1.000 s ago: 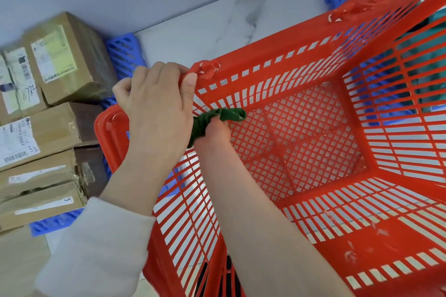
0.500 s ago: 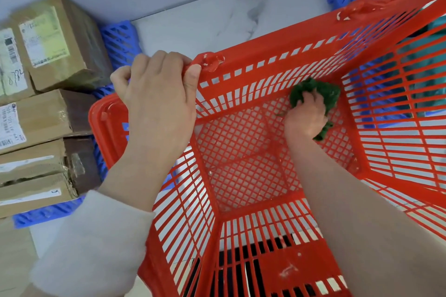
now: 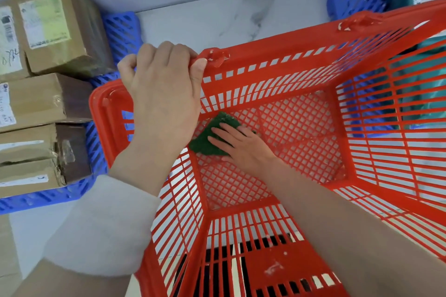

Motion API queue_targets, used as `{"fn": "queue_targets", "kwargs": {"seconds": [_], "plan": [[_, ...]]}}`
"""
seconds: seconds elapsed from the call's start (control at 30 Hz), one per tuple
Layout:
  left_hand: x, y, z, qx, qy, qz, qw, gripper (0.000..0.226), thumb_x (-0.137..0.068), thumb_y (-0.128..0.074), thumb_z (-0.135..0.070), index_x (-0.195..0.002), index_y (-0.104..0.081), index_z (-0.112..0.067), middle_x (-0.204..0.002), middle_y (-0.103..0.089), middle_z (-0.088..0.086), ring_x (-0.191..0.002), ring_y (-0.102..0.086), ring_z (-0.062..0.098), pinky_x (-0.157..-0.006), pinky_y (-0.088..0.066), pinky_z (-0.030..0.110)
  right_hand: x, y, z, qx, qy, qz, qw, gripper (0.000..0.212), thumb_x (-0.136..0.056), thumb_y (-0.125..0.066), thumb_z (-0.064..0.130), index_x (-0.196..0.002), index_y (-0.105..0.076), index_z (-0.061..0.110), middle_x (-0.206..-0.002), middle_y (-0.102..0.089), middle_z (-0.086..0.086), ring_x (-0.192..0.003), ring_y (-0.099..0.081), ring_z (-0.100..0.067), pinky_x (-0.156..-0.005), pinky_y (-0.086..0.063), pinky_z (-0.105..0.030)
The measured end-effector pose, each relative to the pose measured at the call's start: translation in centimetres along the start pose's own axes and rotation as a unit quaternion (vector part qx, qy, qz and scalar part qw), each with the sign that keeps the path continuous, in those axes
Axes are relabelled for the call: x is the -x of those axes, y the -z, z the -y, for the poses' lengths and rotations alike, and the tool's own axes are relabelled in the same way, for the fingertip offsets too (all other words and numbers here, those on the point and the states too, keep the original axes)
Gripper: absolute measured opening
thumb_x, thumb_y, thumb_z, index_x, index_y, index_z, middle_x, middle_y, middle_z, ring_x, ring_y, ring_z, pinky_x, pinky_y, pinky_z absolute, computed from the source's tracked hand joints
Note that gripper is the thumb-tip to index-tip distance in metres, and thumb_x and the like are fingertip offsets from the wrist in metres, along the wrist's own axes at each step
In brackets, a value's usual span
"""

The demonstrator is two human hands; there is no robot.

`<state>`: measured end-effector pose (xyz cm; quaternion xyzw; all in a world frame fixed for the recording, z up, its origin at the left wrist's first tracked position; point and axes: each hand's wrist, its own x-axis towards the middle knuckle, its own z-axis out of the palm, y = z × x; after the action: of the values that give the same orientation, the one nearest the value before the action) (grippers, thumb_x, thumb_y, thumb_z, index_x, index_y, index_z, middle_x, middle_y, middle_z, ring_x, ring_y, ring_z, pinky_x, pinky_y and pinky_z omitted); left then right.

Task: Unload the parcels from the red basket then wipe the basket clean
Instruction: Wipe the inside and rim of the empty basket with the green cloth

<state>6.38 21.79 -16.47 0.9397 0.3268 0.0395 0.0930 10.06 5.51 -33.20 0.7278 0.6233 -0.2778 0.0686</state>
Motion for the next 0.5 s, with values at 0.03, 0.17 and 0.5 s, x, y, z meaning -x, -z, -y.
{"fn": "queue_targets", "kwargs": {"seconds": [0.03,0.17,0.5], "plan": [[0.0,0.0,0.1,-0.001,0.000,-0.001,1.000,0.046,-0.093,-0.022,-0.040,-0.102,-0.058,-0.011,-0.100,-0.060,0.010,-0.100,-0.047,0.031,-0.089,-0.015,0.034,-0.1,-0.4,-0.5,0.014,0.012,-0.006,1.000,0.060,-0.098,-0.031,0.039,-0.148,0.001,0.027,-0.159,0.001,0.002,-0.147,0.004,-0.018,-0.115,0.006,-0.036],[0.0,-0.2,0.2,-0.011,-0.012,-0.009,1.000,0.047,-0.095,-0.023,-0.040,-0.103,-0.057,-0.009,-0.103,-0.059,0.014,-0.101,-0.045,0.033,-0.087,-0.015,0.036,0.8,-0.8,-3.1,0.025,0.047,-0.033,0.998,0.072,-0.091,-0.037,0.010,-0.148,0.003,0.029,-0.158,0.008,0.003,-0.146,0.009,-0.016,-0.116,0.010,-0.037],[0.5,0.2,-0.8,-0.031,0.049,-0.006,0.998,0.044,-0.098,-0.025,-0.036,-0.110,-0.053,-0.004,-0.114,-0.054,0.021,-0.111,-0.041,0.035,-0.094,-0.016,0.035,9.4,-0.3,-10.2,-0.074,-0.331,0.014,0.941,0.075,-0.090,-0.033,-0.003,-0.148,0.011,0.017,-0.156,0.019,-0.004,-0.146,0.010,-0.020,-0.119,-0.015,-0.035]]}}
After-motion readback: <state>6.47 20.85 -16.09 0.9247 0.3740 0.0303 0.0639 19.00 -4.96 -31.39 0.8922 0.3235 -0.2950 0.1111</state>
